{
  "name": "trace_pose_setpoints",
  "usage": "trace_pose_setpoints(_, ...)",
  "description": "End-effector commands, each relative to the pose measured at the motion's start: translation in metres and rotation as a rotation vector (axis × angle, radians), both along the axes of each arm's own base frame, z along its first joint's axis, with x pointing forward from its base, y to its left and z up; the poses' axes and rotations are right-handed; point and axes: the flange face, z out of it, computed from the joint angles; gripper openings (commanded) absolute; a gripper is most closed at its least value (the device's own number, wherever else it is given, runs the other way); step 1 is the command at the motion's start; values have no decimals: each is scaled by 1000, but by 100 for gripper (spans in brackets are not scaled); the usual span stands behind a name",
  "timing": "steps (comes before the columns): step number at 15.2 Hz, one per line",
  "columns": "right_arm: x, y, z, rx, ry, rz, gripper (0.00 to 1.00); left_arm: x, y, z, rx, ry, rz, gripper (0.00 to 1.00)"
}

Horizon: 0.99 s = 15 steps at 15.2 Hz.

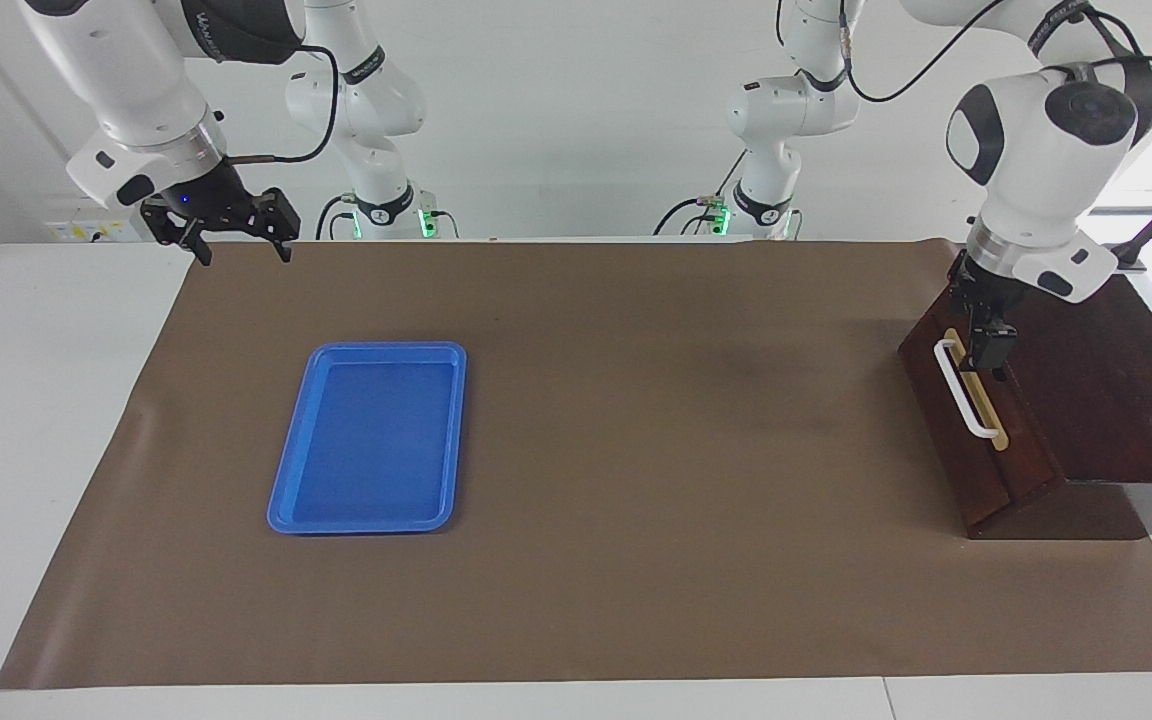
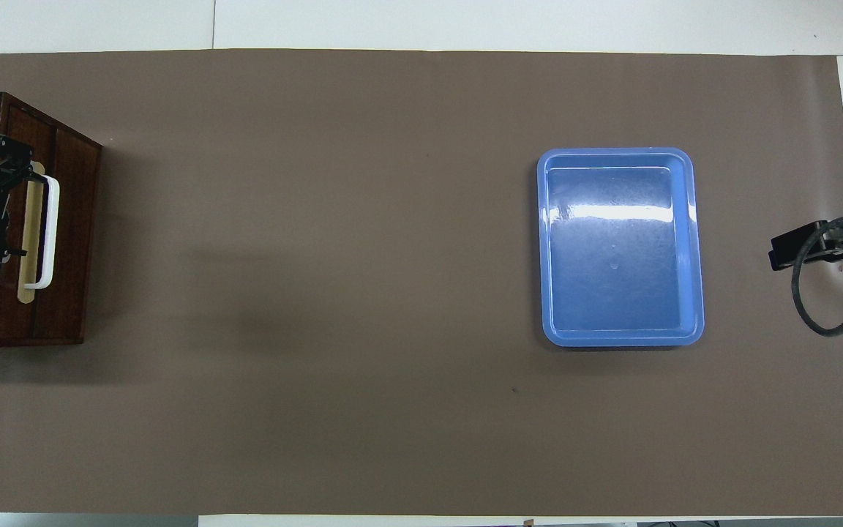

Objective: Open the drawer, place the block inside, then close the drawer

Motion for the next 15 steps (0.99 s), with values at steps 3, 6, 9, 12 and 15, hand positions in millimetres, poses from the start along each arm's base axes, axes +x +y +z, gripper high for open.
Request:
trace_pose_setpoints(3,3,-2,2,-4,-15,15,100,-39,-31,66,-24,133,-527,100)
trace_pose_setpoints(6,3,-2,2,-4,-16,13,100,-56,-56,88,-91,198,-840,100)
trace_pose_setpoints(9,2,-3,2,-4,-15,13,100,-51,-49,86,-121,229,-1052,100)
trace_pose_setpoints(12,2,-2,3,-4,-14,13,100,-40,-59,75,-160,302,-1149,100)
trace_pose_setpoints(15,1,-1,2,-2,-6,16,100,-48,-60,92,-165,301,-1170,100)
